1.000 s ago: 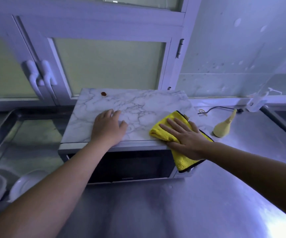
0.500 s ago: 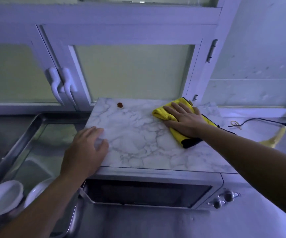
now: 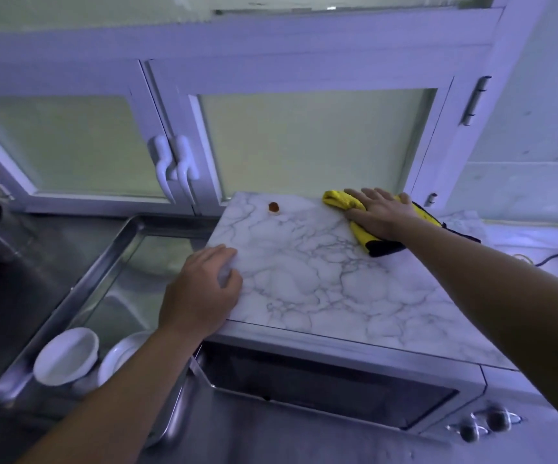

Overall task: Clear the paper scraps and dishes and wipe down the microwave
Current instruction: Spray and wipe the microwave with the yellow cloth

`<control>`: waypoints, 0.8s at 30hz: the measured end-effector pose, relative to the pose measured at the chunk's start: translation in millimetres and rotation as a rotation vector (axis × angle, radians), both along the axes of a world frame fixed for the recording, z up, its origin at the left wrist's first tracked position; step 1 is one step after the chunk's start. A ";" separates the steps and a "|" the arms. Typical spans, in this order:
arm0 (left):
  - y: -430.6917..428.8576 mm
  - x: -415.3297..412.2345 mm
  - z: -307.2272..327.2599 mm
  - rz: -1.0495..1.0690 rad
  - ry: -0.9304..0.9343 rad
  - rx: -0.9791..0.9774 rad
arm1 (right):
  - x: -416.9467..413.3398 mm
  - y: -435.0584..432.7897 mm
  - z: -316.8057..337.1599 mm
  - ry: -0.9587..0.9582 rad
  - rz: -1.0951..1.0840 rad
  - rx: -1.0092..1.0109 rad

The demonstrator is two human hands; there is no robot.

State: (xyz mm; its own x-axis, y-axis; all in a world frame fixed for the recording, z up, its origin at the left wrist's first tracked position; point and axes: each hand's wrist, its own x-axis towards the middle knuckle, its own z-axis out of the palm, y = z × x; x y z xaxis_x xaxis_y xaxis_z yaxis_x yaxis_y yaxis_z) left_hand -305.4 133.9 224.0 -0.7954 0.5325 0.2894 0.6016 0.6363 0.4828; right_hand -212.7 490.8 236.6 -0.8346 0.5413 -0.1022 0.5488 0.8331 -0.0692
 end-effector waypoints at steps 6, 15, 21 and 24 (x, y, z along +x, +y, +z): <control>-1.1 -1.3 3.0 -0.044 -0.005 -0.052 | 30.6 -71.8 -3.0 0.022 -0.149 -0.027; 1.0 -5.2 8.0 -0.011 -0.128 -0.302 | 70.5 -195.9 -5.6 -0.030 -0.190 -0.007; -7.4 -22.6 1.4 -0.151 -0.102 -0.368 | 50.6 -245.0 -8.7 -0.062 -0.230 -0.025; -14.8 -29.0 -2.4 -0.208 -0.118 -0.329 | 30.7 -248.7 -9.1 -0.002 -0.339 -0.088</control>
